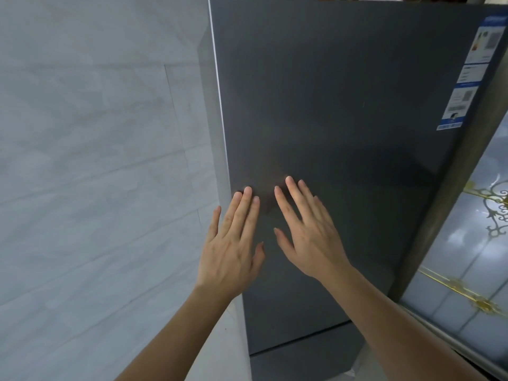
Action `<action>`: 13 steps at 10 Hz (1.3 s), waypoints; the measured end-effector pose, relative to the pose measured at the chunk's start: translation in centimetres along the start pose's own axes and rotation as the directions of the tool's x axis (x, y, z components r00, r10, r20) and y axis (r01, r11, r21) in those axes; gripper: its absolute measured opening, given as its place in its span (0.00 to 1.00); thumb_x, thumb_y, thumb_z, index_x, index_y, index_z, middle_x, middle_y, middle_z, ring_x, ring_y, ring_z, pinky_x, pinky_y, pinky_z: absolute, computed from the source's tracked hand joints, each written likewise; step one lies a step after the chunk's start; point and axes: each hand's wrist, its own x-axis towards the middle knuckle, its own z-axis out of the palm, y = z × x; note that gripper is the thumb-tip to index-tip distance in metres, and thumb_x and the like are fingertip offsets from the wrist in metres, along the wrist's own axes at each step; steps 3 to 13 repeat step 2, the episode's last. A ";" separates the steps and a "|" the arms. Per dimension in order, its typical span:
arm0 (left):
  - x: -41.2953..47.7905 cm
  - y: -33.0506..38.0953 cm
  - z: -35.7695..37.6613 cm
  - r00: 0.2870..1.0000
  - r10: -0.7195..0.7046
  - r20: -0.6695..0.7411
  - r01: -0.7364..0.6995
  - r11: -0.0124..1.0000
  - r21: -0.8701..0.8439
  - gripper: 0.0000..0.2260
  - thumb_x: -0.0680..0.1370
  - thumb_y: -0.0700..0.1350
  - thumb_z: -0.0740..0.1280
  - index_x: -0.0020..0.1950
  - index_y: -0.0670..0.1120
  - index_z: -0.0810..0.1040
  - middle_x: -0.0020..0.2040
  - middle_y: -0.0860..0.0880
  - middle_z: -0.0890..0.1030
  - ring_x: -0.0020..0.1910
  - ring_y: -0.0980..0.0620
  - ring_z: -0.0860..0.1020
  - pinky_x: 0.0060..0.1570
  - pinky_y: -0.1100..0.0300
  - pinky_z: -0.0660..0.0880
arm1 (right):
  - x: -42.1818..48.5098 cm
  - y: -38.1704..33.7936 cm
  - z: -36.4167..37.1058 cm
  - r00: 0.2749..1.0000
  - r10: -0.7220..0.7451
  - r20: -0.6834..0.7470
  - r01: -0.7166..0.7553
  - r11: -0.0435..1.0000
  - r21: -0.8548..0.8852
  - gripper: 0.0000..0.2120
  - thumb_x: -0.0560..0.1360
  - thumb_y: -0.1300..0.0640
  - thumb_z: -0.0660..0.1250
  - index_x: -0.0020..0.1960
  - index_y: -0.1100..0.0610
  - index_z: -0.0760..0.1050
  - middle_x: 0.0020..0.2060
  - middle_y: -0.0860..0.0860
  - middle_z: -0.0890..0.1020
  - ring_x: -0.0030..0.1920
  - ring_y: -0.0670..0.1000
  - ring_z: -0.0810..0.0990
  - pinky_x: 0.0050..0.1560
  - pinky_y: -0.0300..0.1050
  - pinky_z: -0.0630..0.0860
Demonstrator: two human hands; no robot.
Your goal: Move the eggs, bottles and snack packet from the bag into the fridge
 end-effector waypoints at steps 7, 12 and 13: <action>-0.5 1.4 -2.2 0.999 -0.046 -0.017 0.045 0.995 -0.085 0.35 0.78 0.56 0.63 0.81 0.48 0.55 0.81 0.47 0.57 0.81 0.47 0.53 0.76 0.43 0.58 | -0.8 0.2 -2.5 0.999 -0.035 0.032 0.036 0.999 -0.010 0.32 0.80 0.46 0.60 0.81 0.53 0.57 0.79 0.55 0.63 0.79 0.58 0.62 0.76 0.60 0.63; -0.5 1.4 -2.2 0.999 -0.046 -0.017 0.045 0.995 -0.085 0.35 0.78 0.56 0.63 0.81 0.48 0.55 0.81 0.47 0.57 0.81 0.47 0.53 0.76 0.43 0.58 | -0.8 0.2 -2.5 0.999 -0.035 0.032 0.036 0.999 -0.010 0.32 0.80 0.46 0.60 0.81 0.53 0.57 0.79 0.55 0.63 0.79 0.58 0.62 0.76 0.60 0.63; -0.5 1.4 -2.2 0.999 -0.046 -0.017 0.045 0.995 -0.085 0.35 0.78 0.56 0.63 0.81 0.48 0.55 0.81 0.47 0.57 0.81 0.47 0.53 0.76 0.43 0.58 | -0.8 0.2 -2.5 0.999 -0.035 0.032 0.036 0.999 -0.010 0.32 0.80 0.46 0.60 0.81 0.53 0.57 0.79 0.55 0.63 0.79 0.58 0.62 0.76 0.60 0.63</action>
